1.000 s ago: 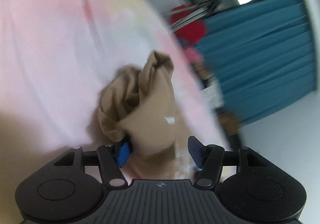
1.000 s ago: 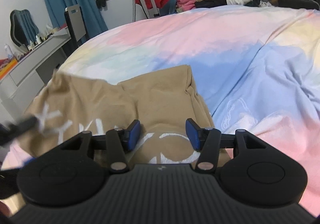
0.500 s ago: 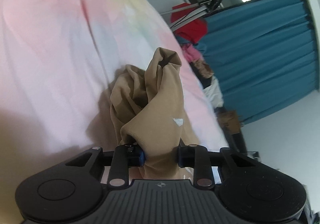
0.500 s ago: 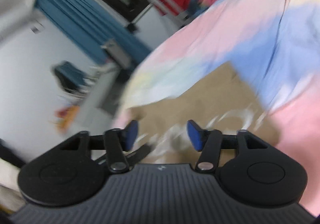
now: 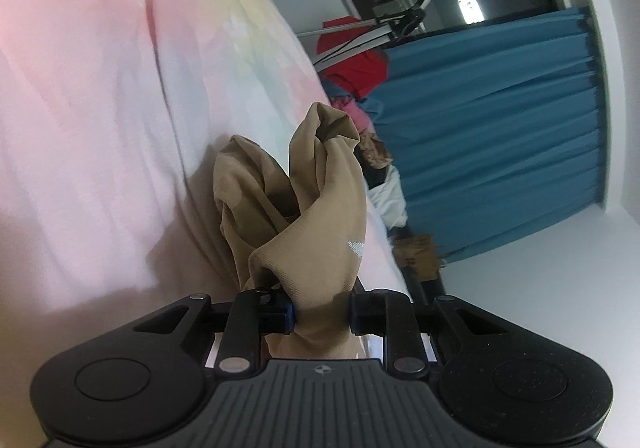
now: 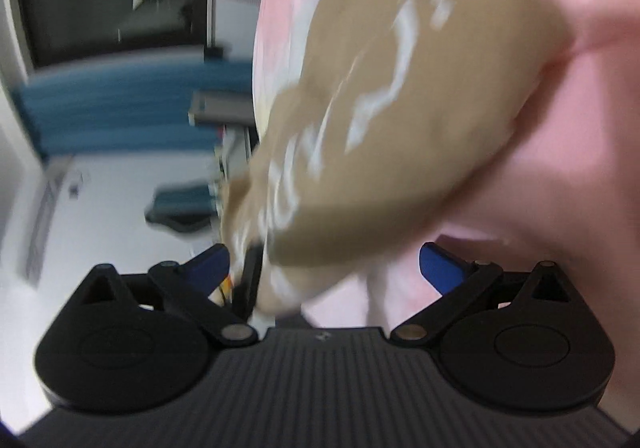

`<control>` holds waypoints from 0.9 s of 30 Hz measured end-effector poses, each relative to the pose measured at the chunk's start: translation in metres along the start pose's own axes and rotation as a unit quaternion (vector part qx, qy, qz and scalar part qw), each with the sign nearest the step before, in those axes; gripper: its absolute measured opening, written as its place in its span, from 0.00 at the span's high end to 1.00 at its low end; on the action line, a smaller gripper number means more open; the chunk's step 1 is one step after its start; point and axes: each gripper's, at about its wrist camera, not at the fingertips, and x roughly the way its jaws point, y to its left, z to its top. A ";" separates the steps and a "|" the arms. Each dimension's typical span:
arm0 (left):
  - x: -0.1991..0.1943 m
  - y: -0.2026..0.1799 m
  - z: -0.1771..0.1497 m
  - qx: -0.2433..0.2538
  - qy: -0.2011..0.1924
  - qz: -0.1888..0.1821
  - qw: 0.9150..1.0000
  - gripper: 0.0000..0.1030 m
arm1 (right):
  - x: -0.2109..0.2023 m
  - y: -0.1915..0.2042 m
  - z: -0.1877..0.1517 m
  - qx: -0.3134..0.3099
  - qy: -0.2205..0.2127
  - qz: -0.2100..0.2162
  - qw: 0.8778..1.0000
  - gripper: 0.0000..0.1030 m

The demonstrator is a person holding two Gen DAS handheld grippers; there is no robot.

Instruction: Fold clothes

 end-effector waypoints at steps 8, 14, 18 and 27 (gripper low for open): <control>-0.009 -0.005 -0.005 0.010 -0.007 -0.003 1.000 0.78 | -0.021 0.002 0.005 -0.023 -0.060 -0.026 0.998 0.57; -0.025 -0.050 -0.006 0.080 -0.005 -0.039 0.996 0.78 | -0.062 0.044 -0.003 -0.085 -0.092 -0.005 0.992 0.63; -0.019 -0.099 -0.015 0.096 0.012 -0.054 0.994 0.78 | -0.102 0.073 0.004 -0.122 -0.119 0.009 0.985 0.63; 0.129 -0.218 -0.045 0.090 0.108 -0.046 0.989 0.78 | -0.183 0.115 0.126 -0.139 -0.194 -0.023 0.971 0.63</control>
